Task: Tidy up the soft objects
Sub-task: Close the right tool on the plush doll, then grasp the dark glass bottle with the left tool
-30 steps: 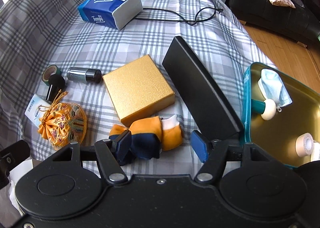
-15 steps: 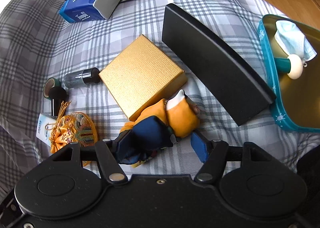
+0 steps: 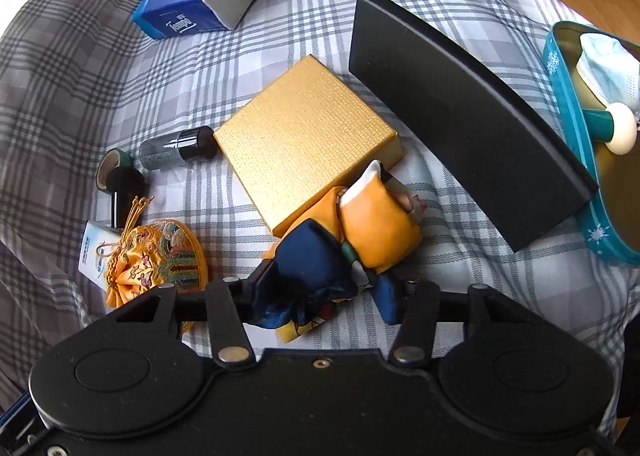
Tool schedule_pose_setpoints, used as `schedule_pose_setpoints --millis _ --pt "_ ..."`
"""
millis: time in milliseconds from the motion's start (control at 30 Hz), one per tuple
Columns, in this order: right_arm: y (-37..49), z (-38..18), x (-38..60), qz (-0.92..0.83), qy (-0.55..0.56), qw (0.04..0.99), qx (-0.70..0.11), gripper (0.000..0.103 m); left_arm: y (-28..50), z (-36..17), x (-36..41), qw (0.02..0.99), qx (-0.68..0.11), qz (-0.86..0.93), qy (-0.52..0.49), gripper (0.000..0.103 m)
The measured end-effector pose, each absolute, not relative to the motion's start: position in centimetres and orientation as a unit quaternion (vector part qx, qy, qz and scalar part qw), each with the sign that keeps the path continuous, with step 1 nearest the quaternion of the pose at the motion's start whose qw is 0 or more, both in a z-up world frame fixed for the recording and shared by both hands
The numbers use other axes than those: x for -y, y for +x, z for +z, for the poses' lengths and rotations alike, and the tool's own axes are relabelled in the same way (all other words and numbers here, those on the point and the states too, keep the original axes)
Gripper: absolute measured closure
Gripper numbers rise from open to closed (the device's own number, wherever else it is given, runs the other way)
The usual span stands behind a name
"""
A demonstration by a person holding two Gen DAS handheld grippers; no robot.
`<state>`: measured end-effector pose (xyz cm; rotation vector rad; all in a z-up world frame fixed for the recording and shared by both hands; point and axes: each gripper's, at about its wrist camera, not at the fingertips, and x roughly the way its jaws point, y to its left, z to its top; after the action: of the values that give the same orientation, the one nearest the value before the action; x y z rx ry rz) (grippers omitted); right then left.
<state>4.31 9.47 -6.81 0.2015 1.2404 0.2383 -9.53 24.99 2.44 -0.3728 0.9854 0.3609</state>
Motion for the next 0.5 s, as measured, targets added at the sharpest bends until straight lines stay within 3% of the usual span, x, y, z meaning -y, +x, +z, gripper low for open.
schedule_pose_setpoints --millis 333,500 --pt "1.2 -5.9 -8.9 0.123 0.012 0.817 -0.563 0.055 -8.7 1.0 -25.8 0.831 -0.489 0.188 -0.187 0.005" --pt "1.1 -6.8 -8.0 0.131 0.039 0.819 -0.557 0.054 -7.9 0.3 -25.9 0.825 -0.497 0.196 -0.185 0.005"
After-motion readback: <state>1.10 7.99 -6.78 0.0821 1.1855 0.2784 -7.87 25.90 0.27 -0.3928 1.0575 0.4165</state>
